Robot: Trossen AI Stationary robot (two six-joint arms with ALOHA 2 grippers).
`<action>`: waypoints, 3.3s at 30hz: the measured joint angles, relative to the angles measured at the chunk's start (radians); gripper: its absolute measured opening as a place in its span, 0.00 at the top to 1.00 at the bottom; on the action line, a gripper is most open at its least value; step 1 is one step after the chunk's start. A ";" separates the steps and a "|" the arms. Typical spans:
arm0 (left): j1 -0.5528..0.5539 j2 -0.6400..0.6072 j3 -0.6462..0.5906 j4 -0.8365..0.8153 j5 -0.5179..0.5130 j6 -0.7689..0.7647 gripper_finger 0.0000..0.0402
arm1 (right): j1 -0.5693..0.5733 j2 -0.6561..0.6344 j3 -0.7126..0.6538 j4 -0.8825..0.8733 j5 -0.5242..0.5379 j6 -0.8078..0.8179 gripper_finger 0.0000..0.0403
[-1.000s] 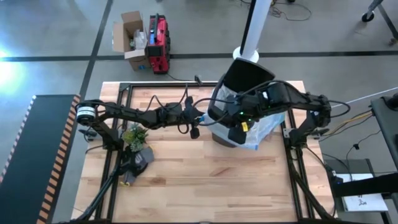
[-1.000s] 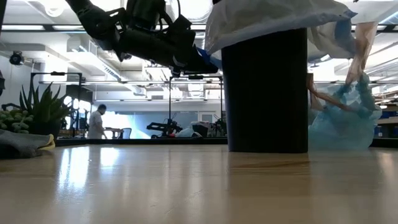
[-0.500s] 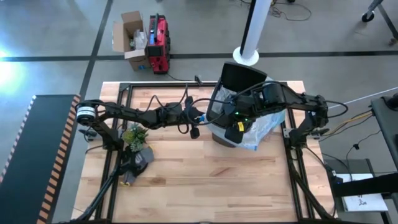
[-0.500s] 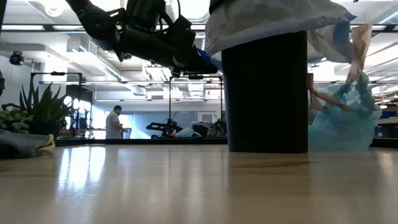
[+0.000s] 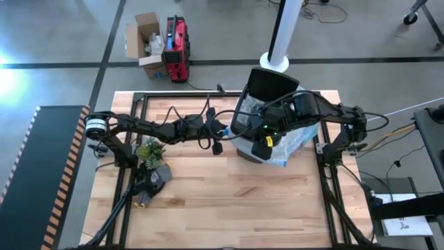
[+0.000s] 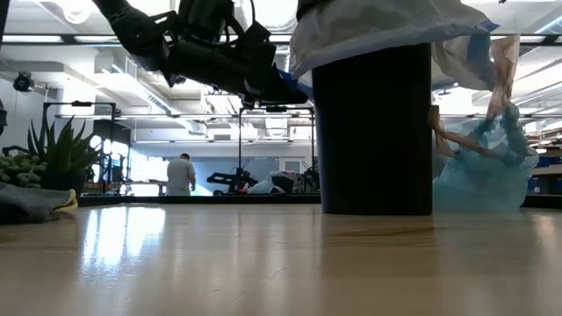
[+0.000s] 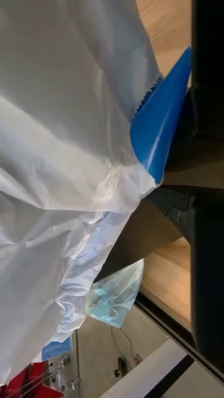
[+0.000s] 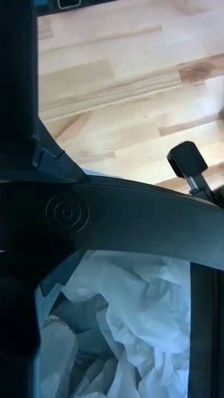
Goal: Place trash/remove bag and relplace
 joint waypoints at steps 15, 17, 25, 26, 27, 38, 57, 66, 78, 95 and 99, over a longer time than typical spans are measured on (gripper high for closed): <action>-0.001 0.000 0.000 -0.003 0.000 0.008 0.93 | 0.040 -0.013 0.103 -0.059 0.069 0.126 0.74; -0.001 0.000 0.000 -0.006 0.000 0.008 0.93 | 0.040 -0.013 0.096 -0.057 0.071 0.128 0.74; -0.001 0.000 0.000 -0.006 0.000 0.007 0.93 | 0.035 -0.013 -0.006 -0.054 0.066 0.144 0.74; -0.001 0.000 0.000 -0.006 0.000 0.007 0.93 | 0.035 -0.013 -0.020 -0.054 0.076 0.148 0.74; -0.001 0.000 0.000 -0.006 0.000 0.007 0.93 | 0.036 -0.013 -0.029 -0.052 0.094 0.152 0.74; -0.001 0.000 0.000 -0.006 0.000 0.008 0.92 | 0.049 -0.027 0.000 -0.059 0.161 0.133 0.74; -0.001 0.000 0.000 -0.024 -0.001 0.008 0.93 | 0.045 -0.061 -0.058 -0.056 0.211 0.116 0.74; -0.003 0.000 0.000 -0.024 -0.001 0.009 0.93 | 0.042 -0.253 -0.186 -0.059 0.234 0.169 0.74; -0.003 -0.001 0.000 0.006 -0.002 0.008 0.92 | 0.058 -0.213 -0.254 0.089 0.179 0.048 0.74; -0.014 -0.007 0.000 0.000 -0.002 0.014 0.93 | 0.032 -0.056 -0.154 0.036 0.188 0.035 0.74; -0.031 -0.028 0.000 -0.027 -0.002 0.056 0.92 | 0.029 -0.058 -0.151 0.044 0.186 0.026 0.74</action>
